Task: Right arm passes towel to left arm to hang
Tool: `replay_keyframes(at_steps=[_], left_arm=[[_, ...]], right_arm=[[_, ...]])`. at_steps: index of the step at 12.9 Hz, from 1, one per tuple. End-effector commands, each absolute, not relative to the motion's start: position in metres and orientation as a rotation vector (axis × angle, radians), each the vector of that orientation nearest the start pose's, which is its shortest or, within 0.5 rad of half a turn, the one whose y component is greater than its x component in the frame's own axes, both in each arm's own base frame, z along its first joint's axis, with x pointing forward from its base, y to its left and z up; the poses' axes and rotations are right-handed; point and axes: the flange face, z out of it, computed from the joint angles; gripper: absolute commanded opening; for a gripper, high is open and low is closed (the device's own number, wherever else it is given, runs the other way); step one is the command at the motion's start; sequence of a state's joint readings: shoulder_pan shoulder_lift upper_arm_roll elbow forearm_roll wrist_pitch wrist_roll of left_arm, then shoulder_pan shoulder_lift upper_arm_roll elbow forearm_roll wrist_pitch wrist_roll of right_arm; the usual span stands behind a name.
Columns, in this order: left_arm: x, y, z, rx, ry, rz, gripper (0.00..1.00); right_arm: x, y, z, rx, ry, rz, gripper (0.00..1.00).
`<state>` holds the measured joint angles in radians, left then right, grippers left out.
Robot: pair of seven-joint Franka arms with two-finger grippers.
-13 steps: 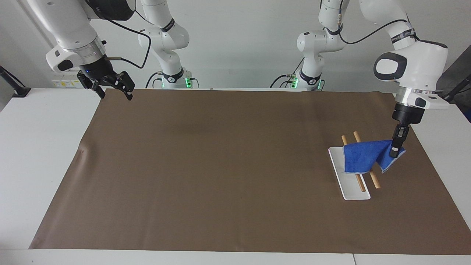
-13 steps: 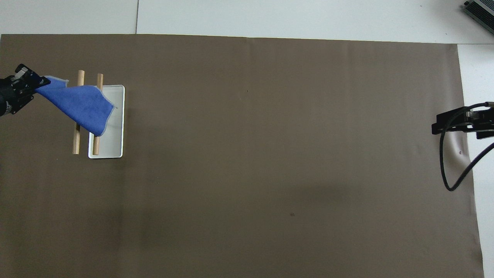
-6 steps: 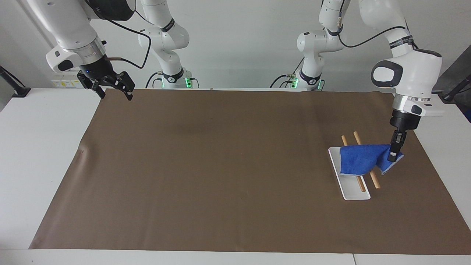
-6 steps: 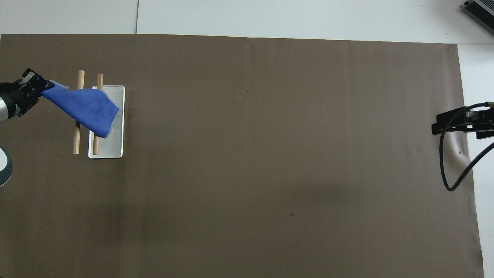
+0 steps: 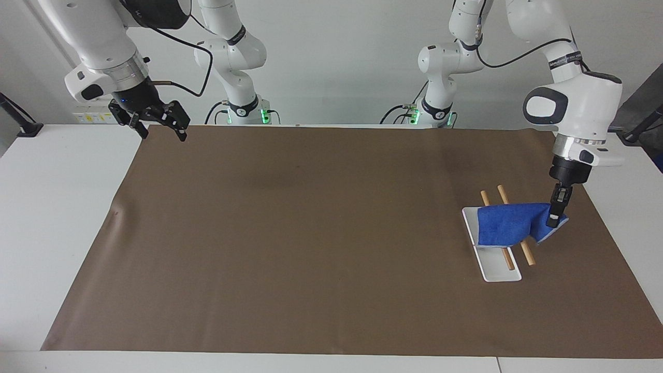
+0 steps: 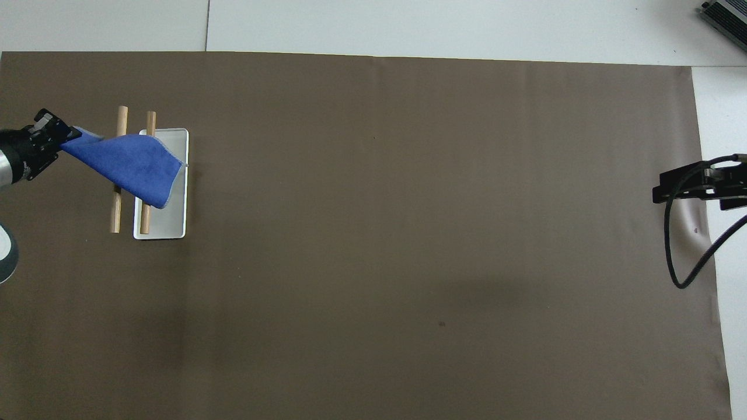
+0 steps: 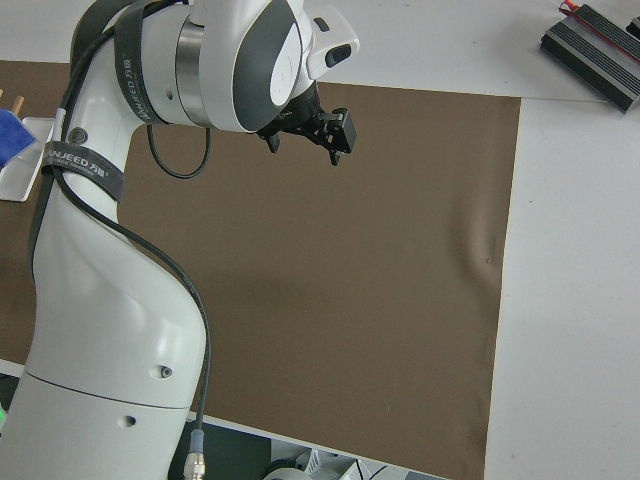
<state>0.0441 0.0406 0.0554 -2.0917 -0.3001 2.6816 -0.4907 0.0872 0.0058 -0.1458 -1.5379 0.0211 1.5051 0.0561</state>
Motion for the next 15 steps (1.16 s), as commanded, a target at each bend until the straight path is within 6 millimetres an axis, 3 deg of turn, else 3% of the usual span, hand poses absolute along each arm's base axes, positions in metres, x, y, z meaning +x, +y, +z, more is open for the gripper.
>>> replay_keyframes(at_steps=[1,2,5,6,7,12,15], left_arm=[[0.583,0.078,0.46,-3.046,-1.316,-0.828,0.0],[0.581,0.081,0.459,-3.045,-1.322,-0.813,0.03],[0.58,0.081,0.458,-3.052,-1.322,-0.782,0.61],[0.58,0.08,0.457,-3.054,-1.322,-0.775,0.87],[0.58,0.08,0.458,-3.054,-1.322,-0.777,0.96],[0.574,0.106,0.456,-3.022,-1.381,-0.737,1.0],[0.573,0.106,0.454,-3.036,-1.359,-0.701,1.0]], right_arm=[[0.542,-0.029,0.633,-3.095,0.202,0.065,1.0],[0.542,-0.031,0.632,-3.095,0.211,0.065,1.0],[0.541,-0.038,0.632,-3.095,0.228,0.062,1.0],[0.541,-0.038,0.632,-3.095,0.226,0.062,1.0],[0.542,-0.037,0.631,-3.098,0.222,0.062,1.0],[0.54,-0.035,0.629,-3.1,0.203,0.069,1.0],[0.54,-0.036,0.629,-3.102,0.155,0.068,1.0]])
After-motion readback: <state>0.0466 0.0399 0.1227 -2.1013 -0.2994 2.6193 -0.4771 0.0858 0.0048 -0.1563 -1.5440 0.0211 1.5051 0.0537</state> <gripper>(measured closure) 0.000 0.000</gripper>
